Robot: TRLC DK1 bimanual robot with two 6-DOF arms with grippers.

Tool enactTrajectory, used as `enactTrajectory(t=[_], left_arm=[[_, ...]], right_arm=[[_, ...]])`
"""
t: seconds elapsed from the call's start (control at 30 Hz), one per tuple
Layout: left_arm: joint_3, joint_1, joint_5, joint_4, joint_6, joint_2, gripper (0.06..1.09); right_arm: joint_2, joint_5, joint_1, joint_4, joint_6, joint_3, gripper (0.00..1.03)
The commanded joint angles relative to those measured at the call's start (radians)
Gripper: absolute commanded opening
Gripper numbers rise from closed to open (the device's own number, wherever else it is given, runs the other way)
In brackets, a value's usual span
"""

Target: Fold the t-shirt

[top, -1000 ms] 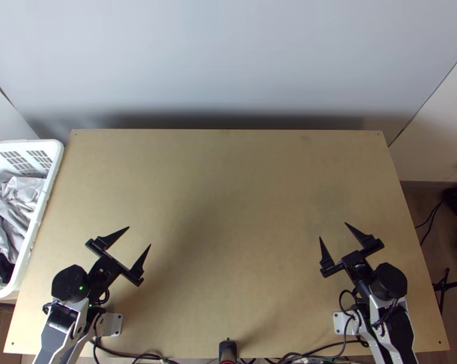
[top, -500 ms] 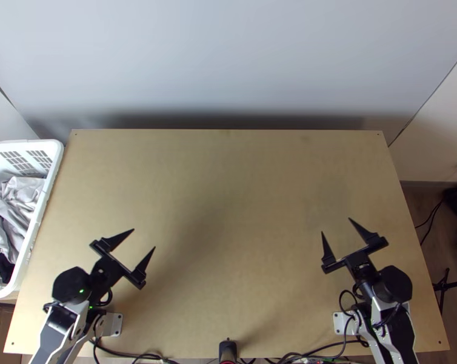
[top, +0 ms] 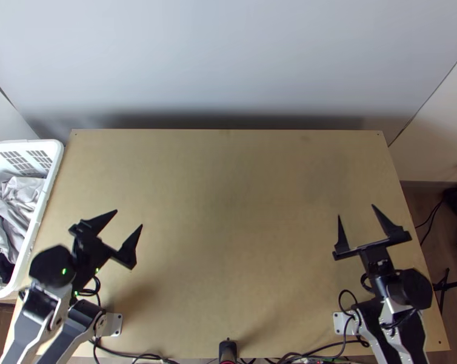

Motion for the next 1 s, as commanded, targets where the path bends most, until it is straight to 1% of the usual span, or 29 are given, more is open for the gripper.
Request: enactTrajectory(t=[0.0,0.07,0.17,0.3,0.4,0.47,0.53,0.57,0.63,0.73,0.83,0.87,0.93,0.97], left_arm=[[0.224,0.010,-0.012,-0.110,-0.071,0.218,1.04],[0.281,0.010,-0.010,-0.137,-0.083,0.257,1.04],[0.399,0.008,-0.006,-0.232,-0.095,0.371,1.04],[0.568,0.016,0.000,-0.392,-0.150,0.532,1.04],[0.664,0.037,0.000,-0.444,-0.192,0.610,1.04],[0.712,0.095,0.000,-0.444,-0.268,0.630,1.04],[0.747,0.214,0.000,-0.443,-0.371,0.650,1.04],[0.769,0.255,0.000,-0.443,-0.390,0.661,1.04],[0.799,0.341,-0.001,-0.443,-0.391,0.682,1.04],[0.816,0.441,-0.004,-0.441,-0.383,0.689,1.04],[0.838,0.620,-0.018,-0.464,-0.360,0.684,1.04],[0.842,0.669,-0.033,-0.458,-0.340,0.685,1.04],[0.848,0.786,-0.035,-0.464,-0.304,0.708,1.04],[0.844,0.856,-0.033,-0.464,-0.236,0.715,1.04]], right_arm=[[0.209,0.063,-0.001,-0.062,0.026,0.192,0.97],[0.293,0.069,-0.001,-0.122,0.049,0.290,0.97],[0.431,0.083,-0.001,-0.217,0.078,0.451,0.97],[0.588,0.087,-0.001,-0.320,0.155,0.646,0.97],[0.700,0.087,0.009,-0.395,0.210,0.785,0.97],[0.775,0.087,0.034,-0.452,0.227,0.877,0.97],[0.850,0.087,0.049,-0.527,0.251,0.965,0.97],[0.882,0.087,0.051,-0.573,0.260,1.003,0.97],[0.934,0.087,0.057,-0.622,0.276,1.055,0.97],[0.962,0.086,0.060,-0.628,0.303,1.060,0.97],[0.968,0.086,0.079,-0.611,0.316,1.054,0.97],[0.974,0.084,0.094,-0.611,0.316,1.055,0.98],[0.986,0.084,0.121,-0.608,0.317,1.065,0.98],[0.997,0.084,0.121,-0.607,0.331,1.069,0.98]])
